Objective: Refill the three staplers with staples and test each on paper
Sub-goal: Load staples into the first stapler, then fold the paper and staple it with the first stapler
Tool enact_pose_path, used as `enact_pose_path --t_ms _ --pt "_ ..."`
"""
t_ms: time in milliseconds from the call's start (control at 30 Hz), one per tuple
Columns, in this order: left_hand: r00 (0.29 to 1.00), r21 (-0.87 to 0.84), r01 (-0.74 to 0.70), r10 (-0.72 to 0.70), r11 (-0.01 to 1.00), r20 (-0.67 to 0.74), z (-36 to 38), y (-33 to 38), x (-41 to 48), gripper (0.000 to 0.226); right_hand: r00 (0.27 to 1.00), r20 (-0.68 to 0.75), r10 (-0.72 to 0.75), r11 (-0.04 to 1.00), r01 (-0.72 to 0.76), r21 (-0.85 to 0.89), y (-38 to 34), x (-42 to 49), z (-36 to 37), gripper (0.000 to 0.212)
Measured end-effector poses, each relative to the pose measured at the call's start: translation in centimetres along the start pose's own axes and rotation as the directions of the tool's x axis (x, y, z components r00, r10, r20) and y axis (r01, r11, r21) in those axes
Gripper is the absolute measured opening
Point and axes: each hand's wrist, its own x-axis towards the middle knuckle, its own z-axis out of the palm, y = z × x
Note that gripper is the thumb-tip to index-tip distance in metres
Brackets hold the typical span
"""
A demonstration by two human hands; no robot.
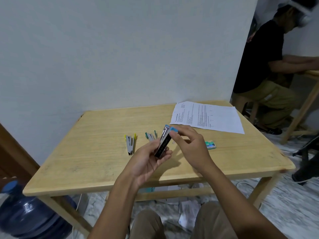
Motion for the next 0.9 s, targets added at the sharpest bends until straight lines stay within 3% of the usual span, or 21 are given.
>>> enact_pose_path --t_ms 133,233,400,600,700,800,900 --pt "1.0 0.001 0.009 -0.01 1.0 0.023 0.2 -0.5 -0.6 0.027 0.942 0.172 0.289 0.909 -0.326 0.26 0.2 0.0 0.4 0.061" --pt "0.998 -0.014 0.026 -0.026 1.0 0.049 0.5 -0.8 -0.9 0.027 0.881 0.272 0.388 0.739 -0.473 0.479 -0.5 -0.2 0.9 0.049" --pt "0.998 -0.067 0.06 -0.058 0.996 0.035 0.3 -0.9 -0.9 0.031 0.884 0.231 0.406 0.72 -0.465 0.515 -0.4 0.0 1.5 0.044" --pt "0.998 0.031 0.06 -0.06 0.998 0.027 -0.3 -1.1 -0.6 0.037 0.895 0.191 0.404 0.764 -0.444 0.468 -0.4 -0.3 1.6 0.034" --pt "0.999 0.187 0.036 -0.028 0.982 -0.046 0.3 -0.8 -0.3 0.036 0.903 0.132 0.409 0.81 -0.426 0.403 -0.4 -0.4 1.3 0.03" --pt "0.987 0.472 -0.018 0.09 0.882 -0.131 1.1 -0.1 0.9 0.036 0.919 0.03 0.394 0.869 -0.383 0.314 -0.7 -0.1 0.1 0.035" --pt "0.95 0.601 -0.083 0.246 0.795 -0.194 2.6 0.9 3.7 0.027 0.914 -0.058 0.401 0.887 -0.371 0.273 -0.9 0.6 -2.4 0.04"
